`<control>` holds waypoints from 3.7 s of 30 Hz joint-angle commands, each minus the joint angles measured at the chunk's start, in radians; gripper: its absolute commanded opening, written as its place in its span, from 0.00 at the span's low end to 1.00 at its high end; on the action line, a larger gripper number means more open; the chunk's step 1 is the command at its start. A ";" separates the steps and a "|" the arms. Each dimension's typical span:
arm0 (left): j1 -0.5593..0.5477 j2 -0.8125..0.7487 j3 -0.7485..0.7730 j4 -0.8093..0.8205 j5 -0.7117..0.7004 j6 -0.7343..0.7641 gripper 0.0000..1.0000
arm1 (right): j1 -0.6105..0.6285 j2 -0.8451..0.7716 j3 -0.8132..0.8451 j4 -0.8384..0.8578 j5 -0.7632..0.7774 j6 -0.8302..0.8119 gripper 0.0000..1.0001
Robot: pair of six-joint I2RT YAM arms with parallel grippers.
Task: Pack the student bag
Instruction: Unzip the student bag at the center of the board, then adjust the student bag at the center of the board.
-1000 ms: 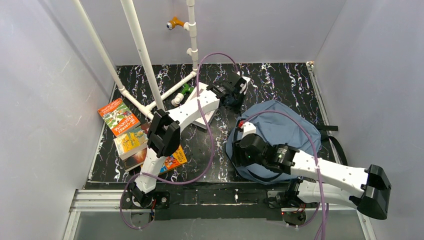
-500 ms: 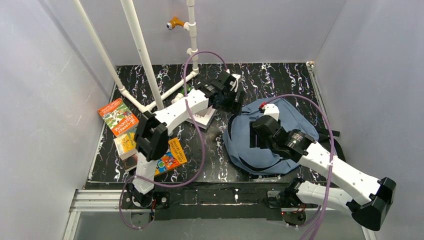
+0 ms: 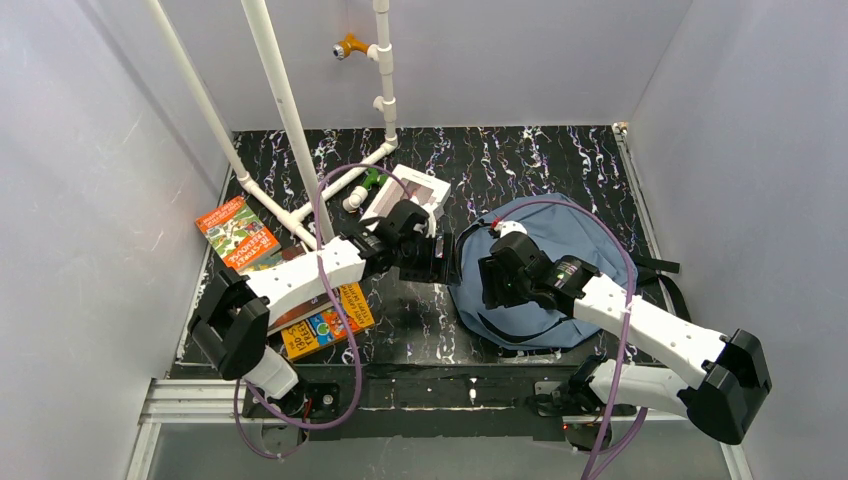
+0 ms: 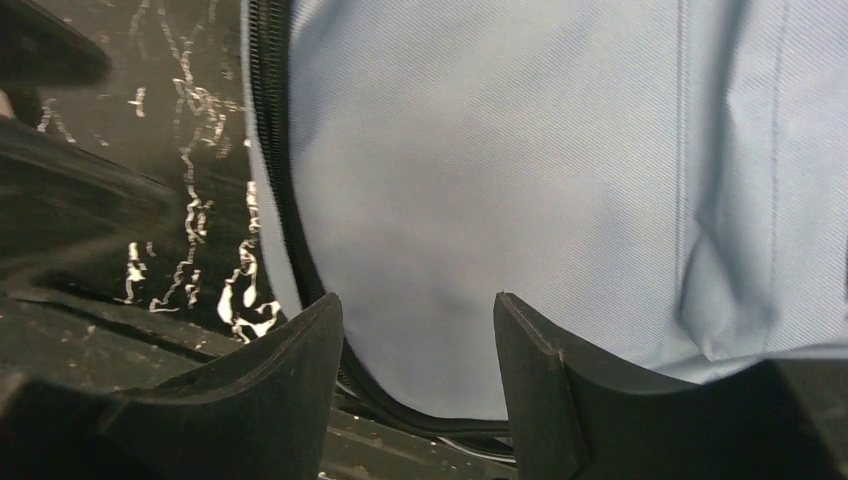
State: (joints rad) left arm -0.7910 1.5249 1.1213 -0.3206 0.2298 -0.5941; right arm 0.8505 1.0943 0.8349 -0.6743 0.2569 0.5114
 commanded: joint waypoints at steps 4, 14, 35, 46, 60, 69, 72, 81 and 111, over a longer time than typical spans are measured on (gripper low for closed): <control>-0.023 -0.016 -0.082 0.202 0.043 -0.123 0.67 | -0.002 0.003 -0.024 0.105 -0.081 -0.003 0.65; -0.023 0.056 -0.191 0.359 0.037 -0.192 0.43 | -0.002 -0.018 -0.058 0.155 -0.117 0.010 0.65; -0.029 -0.069 -0.239 0.365 0.052 -0.205 0.60 | -0.002 0.024 0.015 0.087 -0.117 0.027 0.58; -0.072 0.041 -0.191 0.370 0.068 -0.213 0.66 | 0.070 0.063 0.027 -0.162 -0.188 -0.032 0.63; -0.083 0.065 -0.238 0.374 0.043 -0.220 0.33 | 0.217 0.068 0.068 -0.065 0.104 0.049 0.13; -0.083 0.073 -0.290 0.379 0.022 -0.221 0.27 | 0.217 -0.161 -0.071 0.098 0.110 0.198 0.01; -0.084 0.075 -0.302 0.380 0.016 -0.223 0.28 | 0.218 -0.244 -0.142 0.184 0.113 0.275 0.01; -0.084 -0.029 -0.353 0.384 0.010 -0.183 0.42 | 0.217 -0.585 -0.203 0.194 0.335 0.331 0.01; -0.099 0.129 0.079 0.282 0.033 -0.749 0.29 | 0.217 -0.423 -0.115 0.135 0.207 0.076 0.01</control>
State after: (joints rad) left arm -0.8795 1.6375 1.0977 -0.0128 0.2932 -1.3815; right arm 1.0626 0.6460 0.6525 -0.5514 0.4675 0.6319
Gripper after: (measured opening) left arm 0.496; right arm 0.095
